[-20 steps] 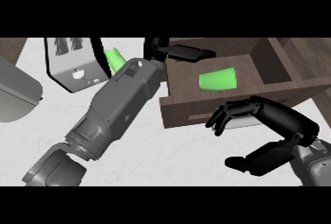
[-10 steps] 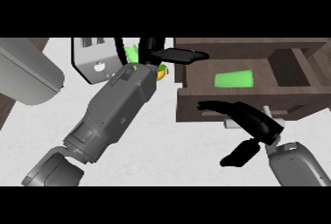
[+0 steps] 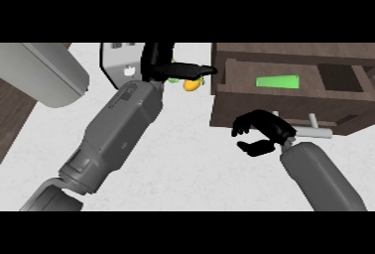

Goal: Pick up the cup, place it into the drawer and close the drawer

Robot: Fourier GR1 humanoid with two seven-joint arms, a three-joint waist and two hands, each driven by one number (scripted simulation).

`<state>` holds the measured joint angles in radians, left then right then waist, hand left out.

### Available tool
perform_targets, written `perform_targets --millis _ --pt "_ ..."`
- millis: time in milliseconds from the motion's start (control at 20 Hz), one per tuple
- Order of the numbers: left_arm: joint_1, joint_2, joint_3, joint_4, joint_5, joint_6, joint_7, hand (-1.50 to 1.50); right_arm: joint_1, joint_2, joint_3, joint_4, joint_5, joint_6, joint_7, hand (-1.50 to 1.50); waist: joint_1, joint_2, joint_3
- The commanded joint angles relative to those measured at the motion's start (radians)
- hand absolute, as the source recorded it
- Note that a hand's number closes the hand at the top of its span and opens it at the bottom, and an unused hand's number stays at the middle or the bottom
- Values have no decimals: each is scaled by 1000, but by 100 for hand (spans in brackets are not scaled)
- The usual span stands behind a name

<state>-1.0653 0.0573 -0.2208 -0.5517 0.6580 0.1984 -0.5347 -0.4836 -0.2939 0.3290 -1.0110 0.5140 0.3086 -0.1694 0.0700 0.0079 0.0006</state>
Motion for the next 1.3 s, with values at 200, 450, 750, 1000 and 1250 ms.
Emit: perform_targets --millis 200,450,750,1000,1250 --pt "120 84 -6 -115 9 -72 36 -150 -219 -8 -150 372 -10 -118 -194 150 58 13 4" --pt "153 117 -8 -155 14 -113 51 -150 -351 -56 -258 478 -59 -160 -251 150 85 24 5" --pt "193 132 -19 -193 14 -150 53 -150 -445 -118 -324 532 -97 -146 -199 150 120 32 5" --pt "221 152 -18 -205 22 -176 64 -150 -469 -148 -350 515 -130 -117 -191 150 136 37 3" --pt "239 150 -31 -220 18 -199 62 -150 -464 -171 -364 490 -160 -75 -196 150 150 42 2"
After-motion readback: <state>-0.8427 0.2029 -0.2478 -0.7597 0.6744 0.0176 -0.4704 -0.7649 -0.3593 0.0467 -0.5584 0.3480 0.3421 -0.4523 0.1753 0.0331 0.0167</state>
